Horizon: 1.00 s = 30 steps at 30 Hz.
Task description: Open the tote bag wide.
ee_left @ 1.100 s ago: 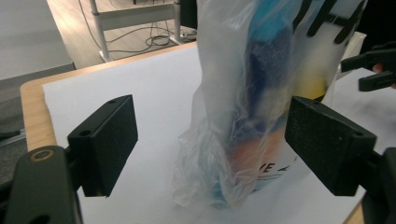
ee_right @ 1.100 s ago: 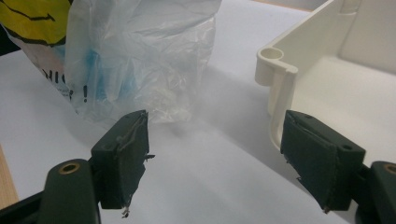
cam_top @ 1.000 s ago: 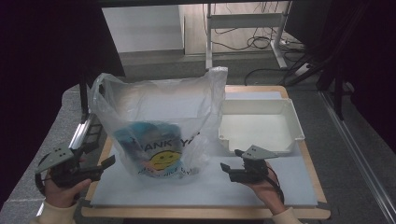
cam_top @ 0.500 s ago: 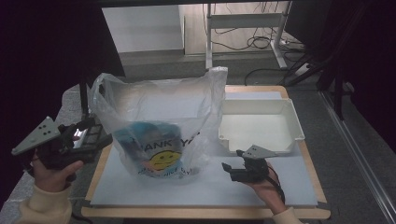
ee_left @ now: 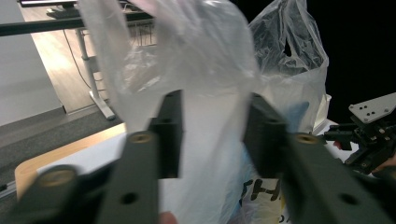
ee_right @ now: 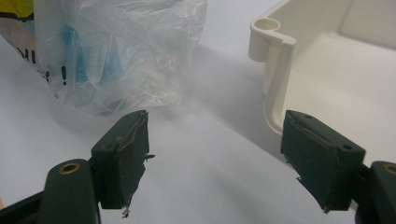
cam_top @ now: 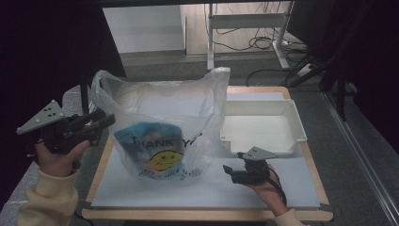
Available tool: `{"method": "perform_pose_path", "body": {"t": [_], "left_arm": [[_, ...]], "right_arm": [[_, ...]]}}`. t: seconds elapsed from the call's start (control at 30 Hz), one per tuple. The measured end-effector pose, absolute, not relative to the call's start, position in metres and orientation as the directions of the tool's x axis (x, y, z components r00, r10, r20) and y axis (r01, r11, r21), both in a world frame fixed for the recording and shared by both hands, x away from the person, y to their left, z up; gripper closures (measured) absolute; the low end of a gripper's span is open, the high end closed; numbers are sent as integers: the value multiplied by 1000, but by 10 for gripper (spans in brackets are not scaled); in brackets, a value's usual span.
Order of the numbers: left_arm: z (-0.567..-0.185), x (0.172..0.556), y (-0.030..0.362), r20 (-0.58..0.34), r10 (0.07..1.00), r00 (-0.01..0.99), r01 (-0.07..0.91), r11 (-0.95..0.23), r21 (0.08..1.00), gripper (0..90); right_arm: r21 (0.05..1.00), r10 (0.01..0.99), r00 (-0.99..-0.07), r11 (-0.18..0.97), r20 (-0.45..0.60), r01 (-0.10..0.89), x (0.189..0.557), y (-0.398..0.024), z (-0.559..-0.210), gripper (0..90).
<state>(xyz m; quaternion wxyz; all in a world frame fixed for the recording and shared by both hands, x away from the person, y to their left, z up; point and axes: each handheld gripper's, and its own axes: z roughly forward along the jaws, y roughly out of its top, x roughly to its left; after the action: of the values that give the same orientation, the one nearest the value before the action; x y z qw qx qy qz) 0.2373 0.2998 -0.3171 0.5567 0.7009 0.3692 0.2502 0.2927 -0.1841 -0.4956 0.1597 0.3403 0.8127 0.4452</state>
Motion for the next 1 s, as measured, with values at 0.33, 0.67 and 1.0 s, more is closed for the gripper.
{"method": "perform_pose_path", "body": {"t": [0.33, 0.67, 1.0], "left_arm": [[-325, 239, 302, -67, 791, 608, 250, -110, 962, 889], [-330, 241, 303, -79, 792, 606, 255, -98, 962, 897], [-332, 242, 305, -86, 792, 605, 262, -97, 960, 897]], "right_arm": [[838, 697, -715, 362, 47, 407, 293, -185, -493, 234], [870, 691, -723, 340, 26, 356, 292, -189, -465, 240], [904, 686, -727, 302, 14, 303, 302, -188, -427, 252]]}}
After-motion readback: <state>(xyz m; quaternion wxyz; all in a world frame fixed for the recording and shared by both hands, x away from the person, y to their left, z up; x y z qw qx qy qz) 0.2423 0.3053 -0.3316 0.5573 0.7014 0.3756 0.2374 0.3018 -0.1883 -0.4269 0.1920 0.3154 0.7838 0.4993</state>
